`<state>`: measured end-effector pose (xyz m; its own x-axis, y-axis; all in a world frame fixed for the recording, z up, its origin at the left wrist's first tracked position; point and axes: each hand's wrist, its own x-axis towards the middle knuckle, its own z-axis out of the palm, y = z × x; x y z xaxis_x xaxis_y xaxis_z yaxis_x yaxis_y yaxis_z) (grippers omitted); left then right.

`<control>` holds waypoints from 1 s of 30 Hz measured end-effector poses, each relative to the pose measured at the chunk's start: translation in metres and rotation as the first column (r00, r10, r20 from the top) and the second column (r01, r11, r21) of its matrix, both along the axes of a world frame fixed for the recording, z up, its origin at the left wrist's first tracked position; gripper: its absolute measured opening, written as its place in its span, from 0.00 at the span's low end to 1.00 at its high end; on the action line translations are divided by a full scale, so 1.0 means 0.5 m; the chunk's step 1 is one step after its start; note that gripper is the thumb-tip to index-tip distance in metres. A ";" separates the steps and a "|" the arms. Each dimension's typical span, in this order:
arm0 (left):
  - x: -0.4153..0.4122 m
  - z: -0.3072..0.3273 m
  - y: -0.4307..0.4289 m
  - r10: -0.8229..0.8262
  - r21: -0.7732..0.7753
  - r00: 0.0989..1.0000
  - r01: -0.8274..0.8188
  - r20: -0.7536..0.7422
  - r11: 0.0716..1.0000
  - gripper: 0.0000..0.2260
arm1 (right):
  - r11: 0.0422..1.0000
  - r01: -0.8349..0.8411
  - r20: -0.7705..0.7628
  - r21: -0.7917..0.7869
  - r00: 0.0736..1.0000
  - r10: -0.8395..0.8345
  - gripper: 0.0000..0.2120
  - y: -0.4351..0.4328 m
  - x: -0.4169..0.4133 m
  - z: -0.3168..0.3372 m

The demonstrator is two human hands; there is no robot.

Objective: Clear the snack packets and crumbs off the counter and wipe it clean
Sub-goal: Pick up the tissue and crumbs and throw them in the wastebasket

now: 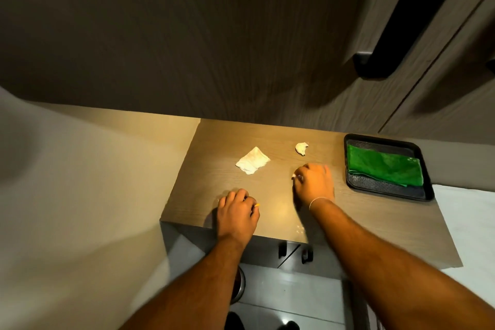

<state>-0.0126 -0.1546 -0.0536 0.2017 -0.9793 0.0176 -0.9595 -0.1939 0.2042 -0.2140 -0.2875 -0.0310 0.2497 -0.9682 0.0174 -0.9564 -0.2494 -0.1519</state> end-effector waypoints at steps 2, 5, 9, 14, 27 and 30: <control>0.011 -0.002 0.005 0.058 -0.001 0.998 -0.058 -0.022 0.998 0.14 | 0.999 0.035 -0.008 -0.008 0.999 -0.035 0.11 -0.045 -0.008 0.017; 0.027 -0.007 0.019 0.129 -0.015 0.990 -0.130 -0.054 0.991 0.14 | 0.998 0.051 0.051 0.021 0.997 -0.052 0.12 -0.113 -0.009 0.043; 0.054 -0.006 0.023 0.154 -0.028 0.986 -0.156 -0.062 0.987 0.13 | 0.990 0.013 0.113 0.139 0.993 -0.029 0.12 -0.179 0.020 0.067; 0.082 0.007 0.004 0.189 -0.086 0.981 -0.192 -0.044 0.978 0.13 | 0.966 0.073 0.160 0.250 0.980 -0.115 0.11 -0.227 0.027 0.054; 0.069 0.043 -0.146 0.243 -0.053 0.940 -0.262 -0.241 0.963 0.12 | 0.928 0.083 0.412 0.362 0.880 -0.239 0.02 -0.122 0.043 0.016; 0.057 0.062 -0.202 0.275 -0.019 0.910 -0.295 -0.310 0.955 0.12 | 0.915 0.076 0.439 0.396 0.860 -0.261 0.03 -0.089 0.050 0.005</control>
